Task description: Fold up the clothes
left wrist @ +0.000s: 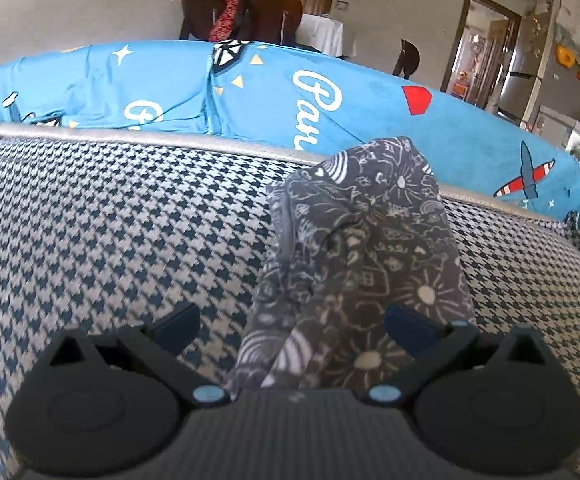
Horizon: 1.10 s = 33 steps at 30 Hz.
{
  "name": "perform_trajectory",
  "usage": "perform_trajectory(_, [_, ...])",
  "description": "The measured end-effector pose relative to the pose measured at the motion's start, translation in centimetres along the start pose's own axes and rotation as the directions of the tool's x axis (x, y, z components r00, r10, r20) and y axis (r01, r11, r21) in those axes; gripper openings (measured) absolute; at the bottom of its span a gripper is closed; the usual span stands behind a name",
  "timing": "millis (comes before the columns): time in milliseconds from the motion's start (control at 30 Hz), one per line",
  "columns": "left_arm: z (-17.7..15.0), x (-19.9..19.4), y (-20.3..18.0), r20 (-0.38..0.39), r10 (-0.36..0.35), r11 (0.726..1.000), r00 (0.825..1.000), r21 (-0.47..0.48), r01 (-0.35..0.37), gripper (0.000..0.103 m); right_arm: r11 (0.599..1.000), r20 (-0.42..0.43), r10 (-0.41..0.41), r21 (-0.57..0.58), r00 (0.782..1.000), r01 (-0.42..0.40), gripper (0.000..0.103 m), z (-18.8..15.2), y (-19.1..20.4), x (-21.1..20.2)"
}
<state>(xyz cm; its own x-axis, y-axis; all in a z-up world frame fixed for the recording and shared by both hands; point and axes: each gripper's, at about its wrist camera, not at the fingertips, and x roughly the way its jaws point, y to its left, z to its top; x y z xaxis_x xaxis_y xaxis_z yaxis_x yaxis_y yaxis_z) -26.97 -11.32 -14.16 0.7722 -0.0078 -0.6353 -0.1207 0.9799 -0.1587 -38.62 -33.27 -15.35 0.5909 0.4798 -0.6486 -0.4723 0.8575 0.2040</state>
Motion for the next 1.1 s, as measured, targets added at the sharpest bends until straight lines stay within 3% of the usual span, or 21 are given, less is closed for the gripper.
perform_trajectory(300, [1.1,3.2,-1.1,-0.041,0.009,0.999,0.999,0.031,-0.007,0.103,0.983,-0.033,-0.011,-0.183,0.999,0.004,0.063,5.3,-2.4,4.2])
perform_trajectory(433, [1.6,4.7,-1.2,-0.061,0.024,0.999,0.998,0.031,-0.022,0.103,0.982,-0.018,0.017,-0.186,1.0,-0.02,0.068,7.3,-3.9,5.8])
perform_trajectory(633, [1.7,6.9,0.2,-0.101,0.079,0.996,0.992,-0.024,-0.082,0.103,1.0,-0.004,0.017,-0.019,1.0,-0.017,0.068,9.2,-6.6,8.5])
perform_trajectory(767, [1.3,7.7,0.8,-0.11,0.108,0.992,0.988,-0.046,-0.113,0.103,0.994,-0.041,0.028,0.109,0.999,-0.023,0.068,9.2,-7.9,9.8])
perform_trajectory(1000, [0.2,8.1,2.8,-0.134,0.073,0.984,0.988,-0.152,-0.093,0.103,0.986,-0.082,0.017,0.166,0.996,-0.003,0.068,8.9,-8.5,10.3])
perform_trajectory(1100, [-0.4,8.2,2.4,-0.117,0.096,0.986,0.989,-0.123,-0.11,0.103,0.985,-0.107,0.004,0.173,0.994,0.014,0.069,8.9,-8.7,10.6])
